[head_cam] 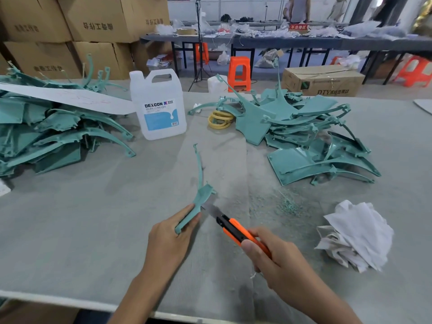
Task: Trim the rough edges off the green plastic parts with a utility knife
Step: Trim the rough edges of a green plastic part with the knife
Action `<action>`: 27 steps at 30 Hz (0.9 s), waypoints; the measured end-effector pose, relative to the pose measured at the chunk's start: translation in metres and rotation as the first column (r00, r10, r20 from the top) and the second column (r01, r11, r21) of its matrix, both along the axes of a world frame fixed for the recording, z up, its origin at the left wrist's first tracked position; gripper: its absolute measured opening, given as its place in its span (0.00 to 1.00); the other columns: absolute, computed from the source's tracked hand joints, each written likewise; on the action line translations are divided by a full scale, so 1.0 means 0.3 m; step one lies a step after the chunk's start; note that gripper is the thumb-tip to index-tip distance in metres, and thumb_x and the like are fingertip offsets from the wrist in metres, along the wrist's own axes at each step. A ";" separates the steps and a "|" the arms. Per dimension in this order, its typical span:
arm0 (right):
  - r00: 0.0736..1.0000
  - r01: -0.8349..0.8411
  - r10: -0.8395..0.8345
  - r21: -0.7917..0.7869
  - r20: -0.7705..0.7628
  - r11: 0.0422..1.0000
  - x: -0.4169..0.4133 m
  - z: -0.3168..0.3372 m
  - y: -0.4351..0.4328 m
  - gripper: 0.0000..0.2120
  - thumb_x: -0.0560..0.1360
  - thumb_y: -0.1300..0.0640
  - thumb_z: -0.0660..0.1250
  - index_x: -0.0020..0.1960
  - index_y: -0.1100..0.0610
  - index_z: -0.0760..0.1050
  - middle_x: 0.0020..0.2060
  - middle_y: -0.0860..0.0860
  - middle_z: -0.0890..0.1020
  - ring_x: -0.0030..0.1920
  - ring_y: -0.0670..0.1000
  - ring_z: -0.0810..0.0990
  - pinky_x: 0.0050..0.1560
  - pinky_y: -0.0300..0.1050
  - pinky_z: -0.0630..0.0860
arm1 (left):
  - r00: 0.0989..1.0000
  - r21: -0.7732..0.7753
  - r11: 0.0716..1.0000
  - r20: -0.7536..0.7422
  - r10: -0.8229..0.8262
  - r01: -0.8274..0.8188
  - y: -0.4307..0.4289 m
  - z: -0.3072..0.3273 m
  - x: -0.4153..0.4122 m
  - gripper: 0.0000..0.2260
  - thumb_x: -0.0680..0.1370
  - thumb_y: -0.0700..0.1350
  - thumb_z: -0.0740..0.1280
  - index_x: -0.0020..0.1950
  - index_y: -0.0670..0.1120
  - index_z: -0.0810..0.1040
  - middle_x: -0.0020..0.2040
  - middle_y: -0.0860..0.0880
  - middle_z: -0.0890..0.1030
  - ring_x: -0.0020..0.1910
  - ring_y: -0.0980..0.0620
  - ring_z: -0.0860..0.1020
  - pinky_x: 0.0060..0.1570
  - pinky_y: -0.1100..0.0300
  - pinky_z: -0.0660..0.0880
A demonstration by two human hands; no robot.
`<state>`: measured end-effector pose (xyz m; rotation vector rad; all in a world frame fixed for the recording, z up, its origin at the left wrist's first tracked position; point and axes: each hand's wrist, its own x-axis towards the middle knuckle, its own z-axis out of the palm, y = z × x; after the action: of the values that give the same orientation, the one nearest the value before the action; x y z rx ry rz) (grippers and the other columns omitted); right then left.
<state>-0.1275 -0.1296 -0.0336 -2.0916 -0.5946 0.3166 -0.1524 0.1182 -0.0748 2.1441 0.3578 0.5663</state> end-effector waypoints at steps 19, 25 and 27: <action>0.920 0.185 -0.074 -0.259 0.385 0.948 0.109 0.061 0.063 0.21 0.78 0.31 0.47 0.55 0.43 0.70 0.27 0.47 0.75 0.28 0.47 0.75 0.34 0.47 0.73 | 0.999 0.014 1.000 -0.045 0.004 -0.003 0.007 0.023 0.007 0.12 0.74 0.66 0.63 0.58 0.72 0.74 0.51 0.72 0.79 0.49 0.60 0.81 0.40 0.67 0.75; 0.950 0.089 -0.002 -0.264 0.312 0.960 0.076 0.035 0.084 0.20 0.78 0.30 0.49 0.55 0.43 0.69 0.30 0.47 0.76 0.31 0.49 0.77 0.36 0.50 0.74 | 0.995 0.037 0.999 -0.099 0.024 -0.021 0.019 0.003 0.009 0.14 0.77 0.60 0.68 0.60 0.59 0.83 0.52 0.58 0.85 0.53 0.53 0.83 0.48 0.56 0.79; 0.941 0.170 -0.058 -0.319 0.334 0.932 0.112 0.042 0.077 0.16 0.81 0.34 0.51 0.56 0.43 0.69 0.31 0.47 0.76 0.32 0.50 0.77 0.38 0.50 0.75 | 0.995 0.084 0.996 -0.102 -0.006 0.014 0.007 0.008 0.004 0.14 0.78 0.56 0.69 0.63 0.60 0.81 0.53 0.56 0.85 0.50 0.51 0.84 0.48 0.54 0.80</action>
<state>-0.0938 -0.1066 -0.0209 -2.5332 -0.6360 0.0070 -0.1513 0.1204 -0.0725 2.2602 0.3851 0.4752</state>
